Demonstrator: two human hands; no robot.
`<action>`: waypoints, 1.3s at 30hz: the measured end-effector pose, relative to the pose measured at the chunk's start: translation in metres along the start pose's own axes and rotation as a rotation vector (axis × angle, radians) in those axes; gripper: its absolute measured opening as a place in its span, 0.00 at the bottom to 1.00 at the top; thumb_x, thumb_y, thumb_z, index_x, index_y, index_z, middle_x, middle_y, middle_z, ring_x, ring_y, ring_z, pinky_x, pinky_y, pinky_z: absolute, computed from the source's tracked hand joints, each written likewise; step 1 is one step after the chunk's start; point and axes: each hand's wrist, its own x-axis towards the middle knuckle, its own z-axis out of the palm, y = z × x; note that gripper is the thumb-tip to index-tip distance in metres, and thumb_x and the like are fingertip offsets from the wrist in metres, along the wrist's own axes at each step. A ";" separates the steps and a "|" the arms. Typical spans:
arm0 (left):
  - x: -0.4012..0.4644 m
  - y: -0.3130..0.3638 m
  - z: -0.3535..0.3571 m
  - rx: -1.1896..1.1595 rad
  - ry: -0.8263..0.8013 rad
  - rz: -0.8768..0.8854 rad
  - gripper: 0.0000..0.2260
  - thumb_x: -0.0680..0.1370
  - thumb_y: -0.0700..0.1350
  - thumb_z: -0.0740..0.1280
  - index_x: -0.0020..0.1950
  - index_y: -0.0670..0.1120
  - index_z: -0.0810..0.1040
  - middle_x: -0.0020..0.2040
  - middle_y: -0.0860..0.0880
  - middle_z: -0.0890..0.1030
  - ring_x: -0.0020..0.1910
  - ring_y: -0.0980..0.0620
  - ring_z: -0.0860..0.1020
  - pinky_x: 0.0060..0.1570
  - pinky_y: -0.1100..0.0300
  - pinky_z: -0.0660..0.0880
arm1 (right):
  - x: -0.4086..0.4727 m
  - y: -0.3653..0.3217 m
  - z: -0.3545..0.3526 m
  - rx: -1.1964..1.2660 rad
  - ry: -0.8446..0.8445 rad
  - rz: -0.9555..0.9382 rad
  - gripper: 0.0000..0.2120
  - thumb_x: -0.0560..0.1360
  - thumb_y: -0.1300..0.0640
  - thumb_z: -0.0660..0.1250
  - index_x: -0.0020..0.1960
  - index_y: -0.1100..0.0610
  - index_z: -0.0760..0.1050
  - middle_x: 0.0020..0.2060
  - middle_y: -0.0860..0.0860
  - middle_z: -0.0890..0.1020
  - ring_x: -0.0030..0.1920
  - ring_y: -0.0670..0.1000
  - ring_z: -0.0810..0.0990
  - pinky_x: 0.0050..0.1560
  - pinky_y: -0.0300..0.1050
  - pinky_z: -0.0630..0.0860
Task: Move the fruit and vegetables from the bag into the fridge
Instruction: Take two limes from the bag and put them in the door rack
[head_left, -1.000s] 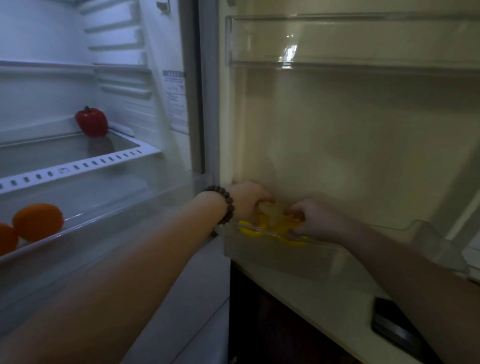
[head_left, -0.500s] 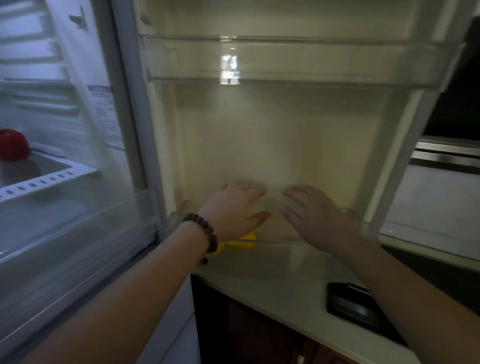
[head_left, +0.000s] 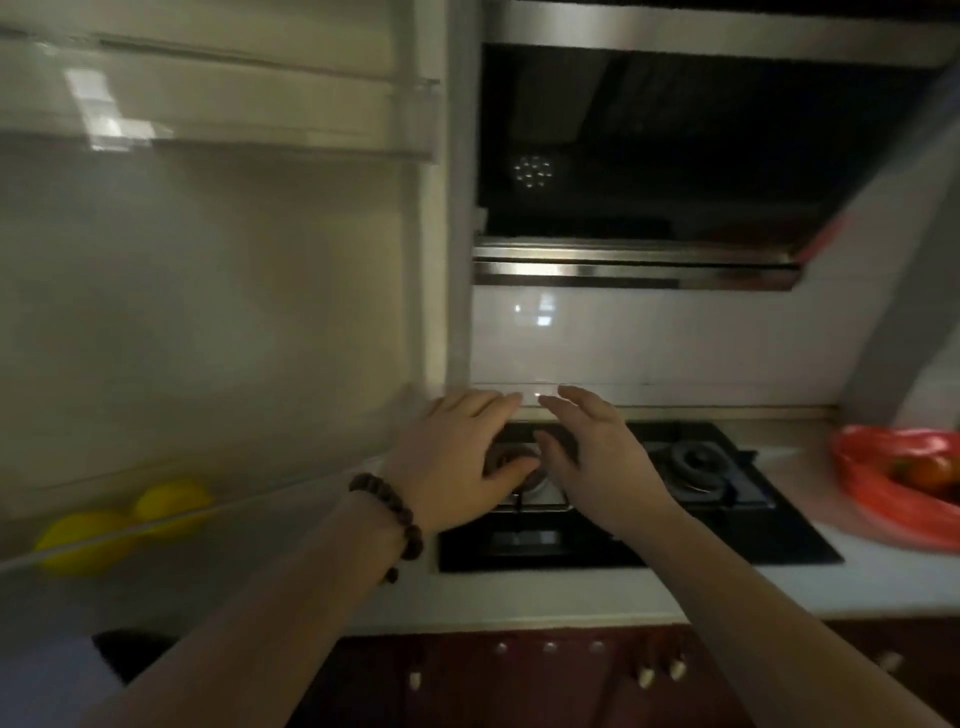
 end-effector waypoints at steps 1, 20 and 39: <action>0.009 0.017 0.008 -0.005 -0.003 0.030 0.29 0.77 0.62 0.58 0.75 0.52 0.58 0.73 0.53 0.64 0.71 0.54 0.60 0.71 0.56 0.58 | -0.006 0.015 -0.009 -0.018 0.008 0.027 0.23 0.78 0.49 0.60 0.72 0.52 0.64 0.73 0.50 0.62 0.73 0.50 0.57 0.68 0.41 0.58; 0.195 0.383 0.247 -0.227 -0.113 0.284 0.30 0.77 0.63 0.56 0.75 0.49 0.59 0.74 0.51 0.62 0.73 0.52 0.58 0.71 0.55 0.53 | -0.206 0.374 -0.207 -0.248 0.116 0.643 0.25 0.78 0.47 0.60 0.73 0.52 0.63 0.73 0.52 0.63 0.73 0.55 0.59 0.70 0.52 0.62; 0.406 0.506 0.446 -0.364 -0.191 0.318 0.29 0.77 0.60 0.60 0.74 0.48 0.62 0.71 0.48 0.67 0.71 0.50 0.62 0.70 0.52 0.59 | -0.187 0.651 -0.250 -0.271 0.074 0.842 0.25 0.78 0.48 0.61 0.73 0.50 0.62 0.73 0.51 0.62 0.74 0.53 0.58 0.70 0.52 0.63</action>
